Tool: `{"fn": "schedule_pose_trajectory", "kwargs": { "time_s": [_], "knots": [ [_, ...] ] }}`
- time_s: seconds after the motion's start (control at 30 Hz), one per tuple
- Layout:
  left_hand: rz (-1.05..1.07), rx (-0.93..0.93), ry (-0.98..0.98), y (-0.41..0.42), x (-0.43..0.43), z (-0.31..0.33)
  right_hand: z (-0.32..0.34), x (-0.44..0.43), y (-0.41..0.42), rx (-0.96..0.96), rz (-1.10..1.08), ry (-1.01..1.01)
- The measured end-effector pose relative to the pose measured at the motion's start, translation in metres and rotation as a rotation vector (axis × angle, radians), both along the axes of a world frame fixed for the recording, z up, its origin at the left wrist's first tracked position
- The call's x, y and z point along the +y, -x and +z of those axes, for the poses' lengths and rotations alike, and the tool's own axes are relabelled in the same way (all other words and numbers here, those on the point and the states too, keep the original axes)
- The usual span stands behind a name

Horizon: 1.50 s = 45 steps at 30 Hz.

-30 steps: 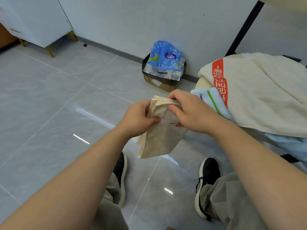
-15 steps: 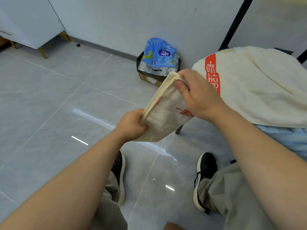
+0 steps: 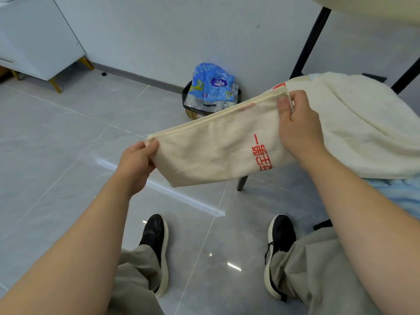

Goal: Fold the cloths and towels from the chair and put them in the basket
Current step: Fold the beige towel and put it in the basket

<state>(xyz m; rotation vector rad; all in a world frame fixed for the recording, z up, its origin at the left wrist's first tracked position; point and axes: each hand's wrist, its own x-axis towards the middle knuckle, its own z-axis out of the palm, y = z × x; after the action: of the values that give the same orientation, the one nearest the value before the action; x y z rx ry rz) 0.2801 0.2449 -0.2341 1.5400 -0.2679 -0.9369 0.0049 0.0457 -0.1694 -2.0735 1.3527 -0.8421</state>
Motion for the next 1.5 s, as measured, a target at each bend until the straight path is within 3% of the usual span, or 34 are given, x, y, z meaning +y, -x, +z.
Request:
{"fn": "schedule_pose_trajectory", "kwargs": {
  "time_s": [0.07, 0.17, 0.23, 0.3, 0.33, 0.43, 0.5, 0.57, 0.73, 0.8, 0.87, 0.93, 1.07, 1.5],
  "knots": [
    [0.061, -0.167, -0.053, 0.005, -0.008, 0.010, -0.003, -0.001, -0.002, 0.006, -0.036, -0.043],
    [0.140, -0.573, -0.160, 0.009, -0.011, 0.026, -0.007, -0.004, -0.003, -0.003, -0.060, -0.085],
    [0.164, -0.685, -0.171, 0.009, -0.010, 0.034, -0.009, -0.006, -0.004, -0.015, -0.063, -0.109],
    [0.152, -0.623, -0.210, 0.006, -0.009, 0.038, -0.010, -0.006, -0.005, -0.012, -0.069, -0.137],
    [0.129, -0.498, -0.249, 0.006, -0.008, 0.041, -0.011, -0.007, -0.005, -0.008, -0.076, -0.152],
    [-0.045, 0.102, -0.282, 0.003, -0.001, 0.050, -0.012, -0.008, -0.004, -0.026, -0.096, -0.212],
    [-0.119, 0.259, -0.251, 0.005, 0.002, 0.049, -0.012, -0.007, -0.004, -0.045, -0.100, -0.241],
    [-0.074, 0.149, -0.272, 0.005, -0.002, 0.040, -0.012, -0.007, -0.004, -0.067, -0.096, -0.302],
    [0.009, -0.466, -0.330, 0.002, -0.005, 0.026, -0.011, -0.006, -0.005, -0.300, -0.087, -0.747],
    [-0.001, -0.662, -0.368, 0.004, -0.003, 0.028, -0.012, -0.006, -0.006, -0.246, -0.082, -0.652],
    [0.011, -0.739, -0.343, 0.006, -0.003, 0.031, -0.014, -0.006, -0.007, -0.077, -0.059, -0.385],
    [0.021, -0.744, -0.301, 0.005, -0.003, 0.033, -0.012, -0.004, -0.007, 0.054, -0.060, -0.193],
    [0.015, -0.645, -0.185, 0.000, 0.000, 0.039, -0.008, -0.004, -0.004, 0.137, -0.067, -0.074],
    [0.071, -0.149, 0.010, -0.007, 0.005, 0.054, -0.001, -0.008, -0.005, -0.081, -0.086, -0.252]
  ]
}}
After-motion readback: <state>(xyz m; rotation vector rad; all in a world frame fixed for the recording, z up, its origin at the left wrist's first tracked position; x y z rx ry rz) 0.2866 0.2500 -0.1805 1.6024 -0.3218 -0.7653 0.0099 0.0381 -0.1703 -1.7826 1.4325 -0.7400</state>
